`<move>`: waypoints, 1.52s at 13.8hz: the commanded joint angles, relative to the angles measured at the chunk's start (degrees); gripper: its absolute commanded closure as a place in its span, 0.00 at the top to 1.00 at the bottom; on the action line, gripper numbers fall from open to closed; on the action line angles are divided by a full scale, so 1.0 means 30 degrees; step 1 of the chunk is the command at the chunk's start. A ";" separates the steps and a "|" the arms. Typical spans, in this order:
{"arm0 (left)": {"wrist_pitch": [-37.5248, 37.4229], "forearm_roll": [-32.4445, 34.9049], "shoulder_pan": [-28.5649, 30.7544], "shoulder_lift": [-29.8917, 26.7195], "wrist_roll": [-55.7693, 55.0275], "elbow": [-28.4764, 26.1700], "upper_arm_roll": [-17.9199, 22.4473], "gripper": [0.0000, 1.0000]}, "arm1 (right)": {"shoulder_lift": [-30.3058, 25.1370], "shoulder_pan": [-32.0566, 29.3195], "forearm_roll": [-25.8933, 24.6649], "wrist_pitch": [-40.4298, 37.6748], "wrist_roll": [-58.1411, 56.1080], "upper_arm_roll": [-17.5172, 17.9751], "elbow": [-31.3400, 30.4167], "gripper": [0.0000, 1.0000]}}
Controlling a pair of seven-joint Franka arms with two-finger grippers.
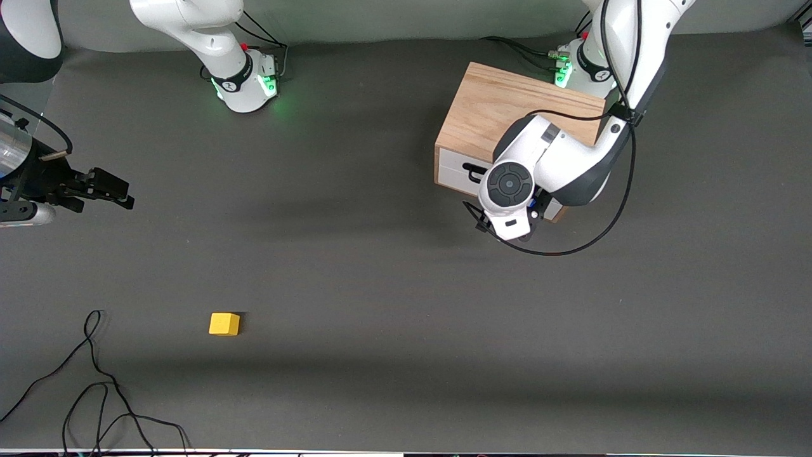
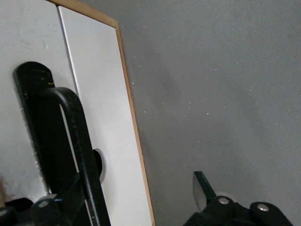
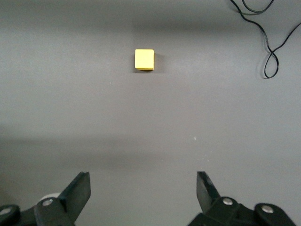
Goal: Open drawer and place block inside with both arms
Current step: 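Pull the drawer open with the left gripper while the right gripper reaches the cube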
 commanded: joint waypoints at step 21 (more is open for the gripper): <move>0.2876 0.2646 -0.0223 0.3535 -0.3895 0.5497 0.0277 1.00 | 0.9079 0.0991 -0.0121 0.7258 -0.0069 0.0111 0.1517 1.00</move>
